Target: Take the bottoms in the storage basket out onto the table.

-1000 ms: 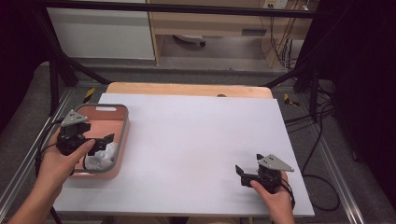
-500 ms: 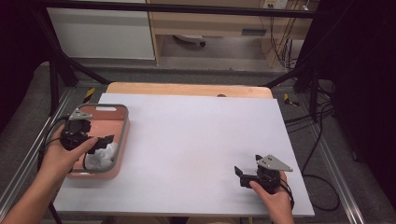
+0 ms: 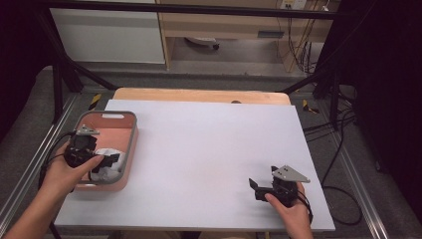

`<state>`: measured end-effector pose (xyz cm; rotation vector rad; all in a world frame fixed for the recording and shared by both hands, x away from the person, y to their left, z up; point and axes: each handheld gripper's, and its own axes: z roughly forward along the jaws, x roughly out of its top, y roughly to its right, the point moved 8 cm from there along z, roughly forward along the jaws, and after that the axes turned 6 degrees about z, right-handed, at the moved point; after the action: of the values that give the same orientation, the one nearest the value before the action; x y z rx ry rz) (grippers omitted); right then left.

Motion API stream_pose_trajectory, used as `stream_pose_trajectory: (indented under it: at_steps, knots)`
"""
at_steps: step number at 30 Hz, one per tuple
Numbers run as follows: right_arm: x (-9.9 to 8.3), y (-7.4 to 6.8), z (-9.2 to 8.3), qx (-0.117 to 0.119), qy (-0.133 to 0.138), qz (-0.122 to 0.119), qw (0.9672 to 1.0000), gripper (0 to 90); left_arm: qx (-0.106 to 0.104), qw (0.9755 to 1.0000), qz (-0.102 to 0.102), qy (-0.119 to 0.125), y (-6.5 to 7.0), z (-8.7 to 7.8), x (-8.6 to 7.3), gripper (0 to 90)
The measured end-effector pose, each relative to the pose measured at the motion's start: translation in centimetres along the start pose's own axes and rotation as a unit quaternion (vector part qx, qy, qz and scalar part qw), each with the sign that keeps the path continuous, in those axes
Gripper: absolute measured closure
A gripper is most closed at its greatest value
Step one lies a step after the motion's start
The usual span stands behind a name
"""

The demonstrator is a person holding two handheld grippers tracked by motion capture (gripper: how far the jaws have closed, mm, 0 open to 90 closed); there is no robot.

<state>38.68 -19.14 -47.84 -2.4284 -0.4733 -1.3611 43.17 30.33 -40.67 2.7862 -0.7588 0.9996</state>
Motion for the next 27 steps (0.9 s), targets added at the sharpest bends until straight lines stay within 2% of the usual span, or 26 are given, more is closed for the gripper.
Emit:
stream_pose_trajectory:
  at_steps: [5,12,21,27]
  knots:
    - [-0.1,-0.2,0.1,0.002,-0.005,-0.002,1.0,7.4,-0.002,0.9998,-0.011,-0.015,-0.1,0.7,-1.1,10.6]
    - [-0.2,-0.1,0.2,0.003,-0.009,-0.004,0.9999,7.5,-0.005,0.9998,-0.007,-0.02,0.3,1.4,-1.7,10.6]
    - [-0.3,-0.3,0.4,0.008,-0.013,-0.005,0.9999,7.5,-0.005,0.999,-0.011,-0.043,0.3,2.3,-2.4,10.6]
    - [-0.4,-0.4,0.5,0.01,-0.017,-0.007,0.9998,7.5,-0.009,0.9984,-0.003,-0.055,0.7,2.7,-2.7,15.2]
